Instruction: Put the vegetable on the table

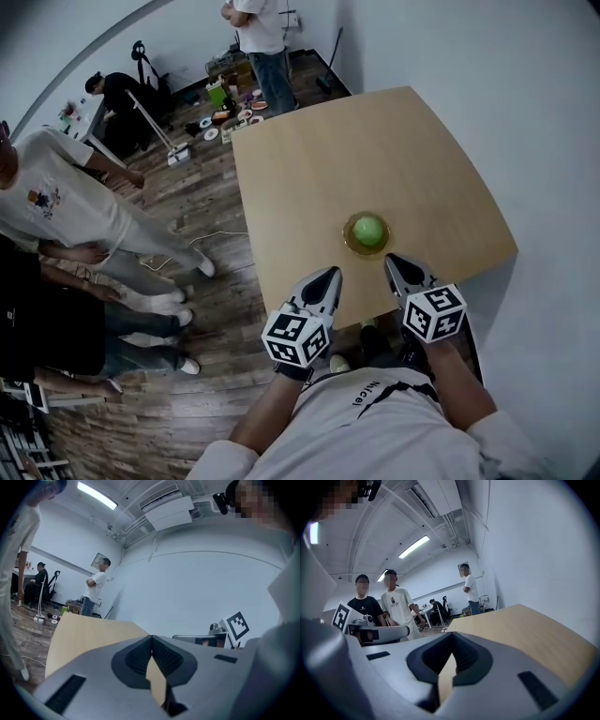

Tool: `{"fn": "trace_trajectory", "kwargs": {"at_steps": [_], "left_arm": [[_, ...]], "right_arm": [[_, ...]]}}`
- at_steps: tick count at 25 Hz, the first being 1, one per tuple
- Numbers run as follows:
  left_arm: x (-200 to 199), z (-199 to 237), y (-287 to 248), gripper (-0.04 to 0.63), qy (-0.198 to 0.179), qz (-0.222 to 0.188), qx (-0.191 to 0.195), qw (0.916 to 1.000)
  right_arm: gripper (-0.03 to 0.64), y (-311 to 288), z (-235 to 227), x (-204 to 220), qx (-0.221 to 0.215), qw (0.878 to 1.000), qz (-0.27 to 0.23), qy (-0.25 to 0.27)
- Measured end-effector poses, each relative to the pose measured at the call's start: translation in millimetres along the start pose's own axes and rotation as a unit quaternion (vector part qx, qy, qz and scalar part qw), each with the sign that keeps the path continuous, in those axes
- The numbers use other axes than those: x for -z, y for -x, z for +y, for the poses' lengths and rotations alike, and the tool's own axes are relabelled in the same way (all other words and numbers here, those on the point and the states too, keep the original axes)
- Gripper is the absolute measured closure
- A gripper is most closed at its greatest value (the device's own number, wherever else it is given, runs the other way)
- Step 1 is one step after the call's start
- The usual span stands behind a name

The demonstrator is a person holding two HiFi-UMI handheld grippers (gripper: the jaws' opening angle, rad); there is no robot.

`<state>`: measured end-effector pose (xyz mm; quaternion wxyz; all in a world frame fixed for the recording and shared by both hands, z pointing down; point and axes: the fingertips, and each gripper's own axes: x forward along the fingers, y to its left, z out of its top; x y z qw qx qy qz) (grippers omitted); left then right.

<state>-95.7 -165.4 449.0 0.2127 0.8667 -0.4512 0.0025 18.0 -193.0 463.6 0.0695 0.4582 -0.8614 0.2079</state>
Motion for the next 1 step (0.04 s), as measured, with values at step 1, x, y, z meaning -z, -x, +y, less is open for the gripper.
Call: {"fn": "trace_trajectory", "kwargs": {"at_steps": [1], "left_arm": [[-0.3, 0.1, -0.2, 0.583, 0.000, 0.001, 0.000, 1.0000]], "right_arm": [[0.603, -0.6, 0.5, -0.4, 0.000, 1.000, 0.001, 0.001]]}}
